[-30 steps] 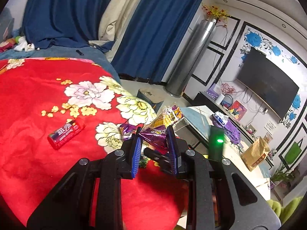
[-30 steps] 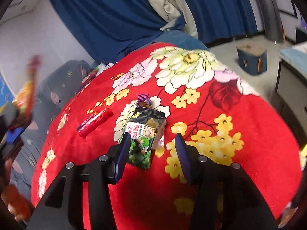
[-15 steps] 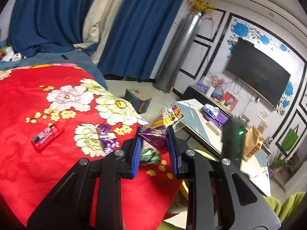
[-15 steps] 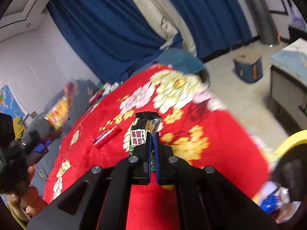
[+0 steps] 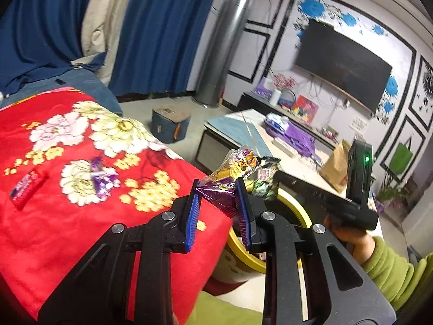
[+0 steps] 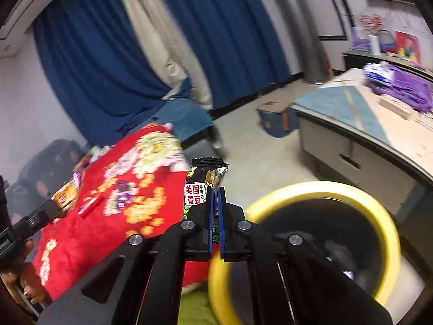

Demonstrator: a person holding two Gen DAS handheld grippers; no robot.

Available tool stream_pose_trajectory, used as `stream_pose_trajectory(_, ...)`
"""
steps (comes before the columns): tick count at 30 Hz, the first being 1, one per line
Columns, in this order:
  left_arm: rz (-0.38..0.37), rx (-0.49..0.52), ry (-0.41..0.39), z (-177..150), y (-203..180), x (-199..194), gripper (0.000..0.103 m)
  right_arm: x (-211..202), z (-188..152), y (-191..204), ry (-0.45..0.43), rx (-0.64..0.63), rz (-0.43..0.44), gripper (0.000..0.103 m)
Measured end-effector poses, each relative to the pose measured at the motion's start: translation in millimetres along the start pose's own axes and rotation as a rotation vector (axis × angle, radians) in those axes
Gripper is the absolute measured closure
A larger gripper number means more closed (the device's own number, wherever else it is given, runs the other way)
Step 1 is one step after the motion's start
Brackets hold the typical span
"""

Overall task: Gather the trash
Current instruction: 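Carry the purple wrappers and green snack packet over the yellow-rimmed bin, then open both tools to drop the wrappers and snack packet into the bin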

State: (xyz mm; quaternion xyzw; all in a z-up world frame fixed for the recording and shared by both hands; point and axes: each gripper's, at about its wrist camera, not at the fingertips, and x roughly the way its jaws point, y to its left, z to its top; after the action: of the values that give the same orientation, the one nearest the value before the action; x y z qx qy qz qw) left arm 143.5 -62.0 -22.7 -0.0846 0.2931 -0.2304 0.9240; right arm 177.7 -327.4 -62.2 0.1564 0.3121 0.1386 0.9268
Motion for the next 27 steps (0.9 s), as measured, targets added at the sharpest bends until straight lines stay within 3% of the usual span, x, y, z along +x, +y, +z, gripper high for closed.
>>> stream_pose_trajectory(6, -0.023, 0.040, 0.077, -12.2, -21.0, 26.2, 0.084, -12.9, -12.4, -43.0, -0.005, 0.058, -0.104, 0.100)
stream_pose_trajectory(12, -0.032, 0.092, 0.163, -27.7, -43.0, 54.4, 0.084, -23.0, -29.4, -78.7, 0.018, 0.118, -0.154, 0.100)
stream_pose_trajectory(27, -0.052, 0.242, 0.359, -65.0, -93.9, 129.4, 0.083, -28.1, -53.0, -120.9, 0.062, 0.218, -0.167, 0.095)
